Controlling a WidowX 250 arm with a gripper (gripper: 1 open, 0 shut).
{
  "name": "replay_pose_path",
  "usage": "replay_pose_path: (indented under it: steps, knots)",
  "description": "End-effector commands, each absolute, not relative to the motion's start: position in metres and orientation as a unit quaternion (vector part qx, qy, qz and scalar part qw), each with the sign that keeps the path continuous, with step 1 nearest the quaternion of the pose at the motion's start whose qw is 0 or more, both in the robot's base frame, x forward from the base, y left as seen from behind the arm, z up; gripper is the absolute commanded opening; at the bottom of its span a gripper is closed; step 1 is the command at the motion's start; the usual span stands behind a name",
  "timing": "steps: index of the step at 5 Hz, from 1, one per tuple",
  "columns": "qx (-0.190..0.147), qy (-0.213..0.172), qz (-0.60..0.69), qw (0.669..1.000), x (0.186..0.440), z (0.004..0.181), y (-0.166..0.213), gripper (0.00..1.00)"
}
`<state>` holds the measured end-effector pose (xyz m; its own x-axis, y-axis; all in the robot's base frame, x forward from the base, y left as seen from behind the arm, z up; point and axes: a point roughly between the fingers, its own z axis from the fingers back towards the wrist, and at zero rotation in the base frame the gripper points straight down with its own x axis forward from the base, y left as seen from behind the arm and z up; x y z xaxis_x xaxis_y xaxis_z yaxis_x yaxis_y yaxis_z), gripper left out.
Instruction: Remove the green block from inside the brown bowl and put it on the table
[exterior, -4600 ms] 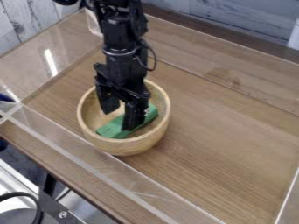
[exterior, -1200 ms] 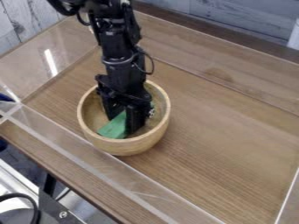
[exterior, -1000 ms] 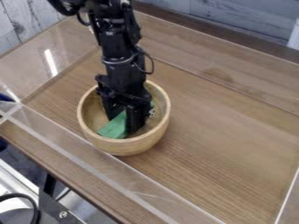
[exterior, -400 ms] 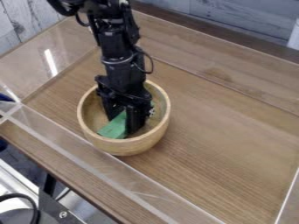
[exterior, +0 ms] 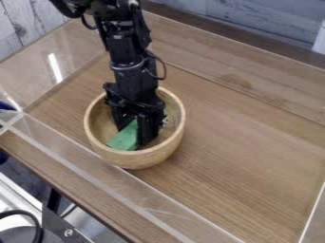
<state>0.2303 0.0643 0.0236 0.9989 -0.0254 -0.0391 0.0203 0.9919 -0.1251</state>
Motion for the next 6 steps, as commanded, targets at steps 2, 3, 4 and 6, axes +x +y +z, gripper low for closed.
replay_pose_path:
  steps: [2, 3, 4, 6]
  knots:
    - [-0.058, 0.018, 0.005, 0.998, 0.2305, 0.0155, 0.0713, 0.00]
    - [-0.058, 0.018, 0.009, 0.998, 0.2306, 0.0146, 0.0719, 0.00]
    - [-0.058, 0.018, 0.012, 0.998, 0.2309, 0.0137, 0.0725, 0.00]
    - [-0.061, 0.014, 0.016, 0.998, 0.2322, 0.0231, 0.0715, 0.00]
